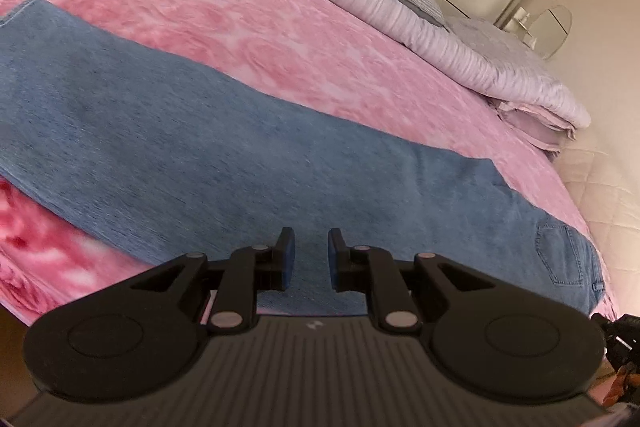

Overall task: Fold clothes
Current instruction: 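Grasp the jeans waistband with the right gripper and lift it toward the hems, then open the right gripper and release the waistband onto the bedspread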

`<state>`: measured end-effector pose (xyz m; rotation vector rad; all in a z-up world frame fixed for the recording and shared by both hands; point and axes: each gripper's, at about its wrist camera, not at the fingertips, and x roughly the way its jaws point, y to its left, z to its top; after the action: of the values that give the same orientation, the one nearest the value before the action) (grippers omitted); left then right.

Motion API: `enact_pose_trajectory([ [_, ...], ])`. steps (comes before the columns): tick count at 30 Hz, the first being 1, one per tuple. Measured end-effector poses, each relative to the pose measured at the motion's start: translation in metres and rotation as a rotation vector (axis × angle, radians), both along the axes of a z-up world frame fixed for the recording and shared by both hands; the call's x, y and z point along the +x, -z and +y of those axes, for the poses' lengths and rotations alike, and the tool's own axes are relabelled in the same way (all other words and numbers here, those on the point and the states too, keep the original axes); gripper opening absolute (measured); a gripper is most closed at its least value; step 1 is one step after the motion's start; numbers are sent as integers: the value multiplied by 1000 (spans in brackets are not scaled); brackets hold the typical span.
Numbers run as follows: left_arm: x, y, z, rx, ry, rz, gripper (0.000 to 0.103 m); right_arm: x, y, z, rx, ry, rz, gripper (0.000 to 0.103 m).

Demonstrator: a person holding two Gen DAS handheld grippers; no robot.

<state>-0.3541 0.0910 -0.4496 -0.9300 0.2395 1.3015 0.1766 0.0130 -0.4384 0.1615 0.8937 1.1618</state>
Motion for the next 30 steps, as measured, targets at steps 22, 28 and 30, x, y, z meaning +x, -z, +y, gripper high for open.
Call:
enact_pose_trajectory([
  [22,-12,-60,-47,-55,-72,443,29,-128,-20,-8,-289,-295,-361,35],
  [28,-22,-67,-75,-59,-96,463,29,-147,-33,-24,-287,-335,-421,43],
  [30,-26,-69,-84,-56,-99,465,29,-152,-38,-31,-288,-346,-445,45],
])
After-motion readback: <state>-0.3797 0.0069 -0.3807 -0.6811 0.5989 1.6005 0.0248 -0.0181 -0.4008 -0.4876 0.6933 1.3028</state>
